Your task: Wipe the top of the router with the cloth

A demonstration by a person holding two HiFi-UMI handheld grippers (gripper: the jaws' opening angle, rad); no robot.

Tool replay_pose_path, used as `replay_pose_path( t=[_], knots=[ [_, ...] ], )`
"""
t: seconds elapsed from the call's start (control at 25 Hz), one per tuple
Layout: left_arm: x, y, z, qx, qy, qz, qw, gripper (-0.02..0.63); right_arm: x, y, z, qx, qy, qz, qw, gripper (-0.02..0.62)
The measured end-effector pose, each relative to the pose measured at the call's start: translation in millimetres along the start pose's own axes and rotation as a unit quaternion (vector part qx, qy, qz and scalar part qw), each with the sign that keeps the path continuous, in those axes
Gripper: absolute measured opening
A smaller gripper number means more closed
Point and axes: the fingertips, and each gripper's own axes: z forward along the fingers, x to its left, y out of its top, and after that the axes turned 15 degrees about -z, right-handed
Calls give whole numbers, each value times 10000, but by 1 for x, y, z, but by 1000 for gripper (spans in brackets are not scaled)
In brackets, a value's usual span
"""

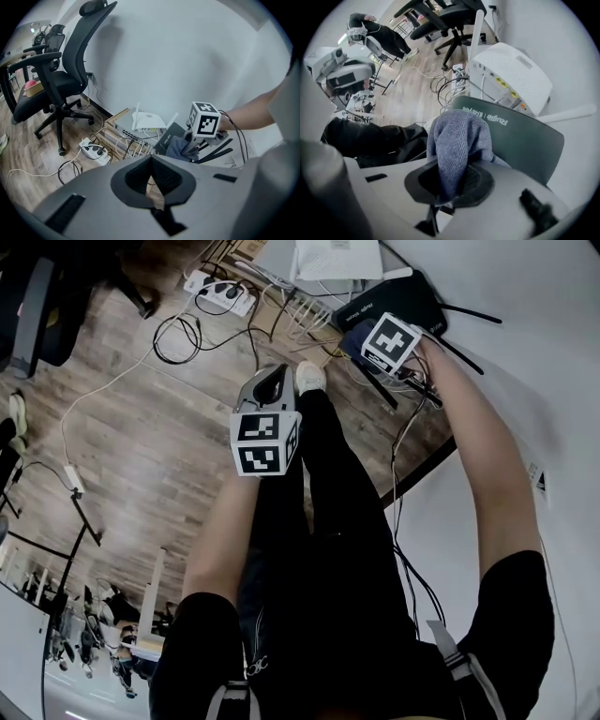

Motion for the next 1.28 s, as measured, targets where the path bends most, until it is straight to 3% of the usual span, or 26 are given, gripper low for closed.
replay_pose_path(
  t=[0.12, 0.28, 0.44, 0.6, 0.72, 0.84, 0.96, 1.08, 1.28],
  knots=[
    [-5, -5, 3, 56, -44, 52, 10000, 6, -4, 21, -5, -507, -278, 97, 9983, 44],
    [-10, -6, 5, 95, -74, 112, 9999, 5, -19, 44, -12, -972, -959, 204, 9904, 46],
    [-8, -3, 5, 98, -61, 163, 9998, 6, -24, 47, -13, -824, -1141, 291, 9896, 46],
    [-4, -1, 5, 105, -5, 136, 9999, 5, -28, 44, -13, -986, -1290, 188, 9866, 46],
    [-7, 2, 6, 99, -26, 155, 9998, 6, -44, 33, -16, -1027, -1538, 349, 9821, 45],
    [-10, 3, 7, 99, -47, 157, 9998, 6, -69, 8, -23, -908, -1811, 835, 9757, 46],
    [-9, 5, 10, 88, -44, 145, 9998, 5, -102, -24, -29, -871, -2256, 1483, 9589, 46],
    [-8, 1, 14, 136, -27, 116, 9998, 5, -123, -49, -33, -814, -2615, 1671, 9471, 45],
    [-7, -7, 17, 224, -4, 120, 9997, 5, -143, -68, -38, -565, -2628, 1853, 9452, 44]
  ],
)
